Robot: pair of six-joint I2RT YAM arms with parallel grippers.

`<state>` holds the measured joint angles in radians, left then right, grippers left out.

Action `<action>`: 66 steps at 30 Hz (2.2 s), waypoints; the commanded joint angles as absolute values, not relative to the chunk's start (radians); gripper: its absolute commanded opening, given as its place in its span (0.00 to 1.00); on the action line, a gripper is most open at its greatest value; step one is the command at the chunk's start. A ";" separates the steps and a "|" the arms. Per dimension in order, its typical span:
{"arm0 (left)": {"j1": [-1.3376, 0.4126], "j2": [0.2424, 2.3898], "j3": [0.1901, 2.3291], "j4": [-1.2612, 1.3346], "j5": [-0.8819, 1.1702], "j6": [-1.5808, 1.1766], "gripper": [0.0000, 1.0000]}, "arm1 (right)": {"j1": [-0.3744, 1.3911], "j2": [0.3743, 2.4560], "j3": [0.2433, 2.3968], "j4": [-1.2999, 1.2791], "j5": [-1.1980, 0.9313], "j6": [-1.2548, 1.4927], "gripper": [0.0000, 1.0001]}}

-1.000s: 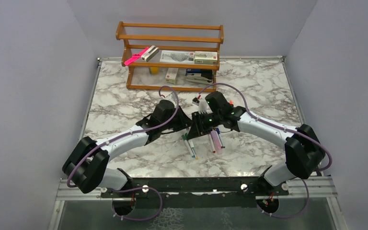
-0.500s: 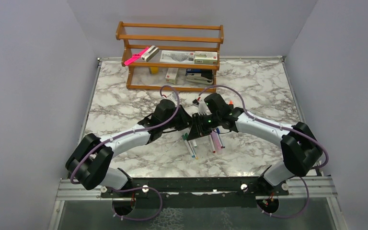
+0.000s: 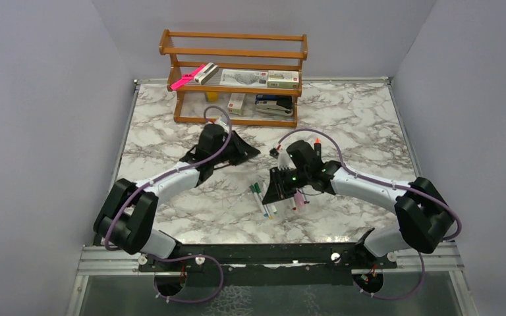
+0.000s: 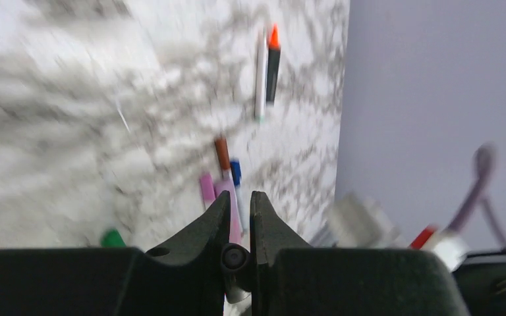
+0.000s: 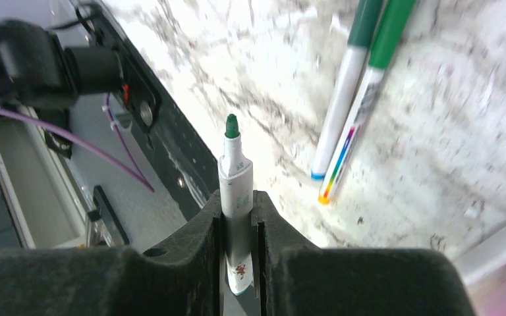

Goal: Open the pen caps

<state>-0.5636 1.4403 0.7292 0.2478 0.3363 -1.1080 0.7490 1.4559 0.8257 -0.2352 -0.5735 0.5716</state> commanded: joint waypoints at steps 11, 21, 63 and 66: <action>-0.361 1.451 0.939 0.015 0.315 -0.848 0.00 | 0.748 1.415 0.940 -0.486 -0.375 0.467 0.01; -0.362 1.307 0.862 -0.215 0.264 -0.713 0.00 | 0.531 1.633 1.203 -0.617 -0.073 0.312 0.01; -0.361 1.342 0.895 -0.298 0.294 -0.638 0.00 | 0.348 1.849 1.313 -0.642 0.208 0.298 0.29; -0.362 1.365 0.923 -0.318 0.278 -0.623 0.00 | 0.350 1.791 1.310 -0.654 0.195 0.305 0.33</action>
<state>-0.3656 1.3376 0.8688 -0.2832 0.2951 -0.6552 0.3519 1.8824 1.3079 -0.6365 0.1902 0.2943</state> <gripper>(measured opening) 0.147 0.315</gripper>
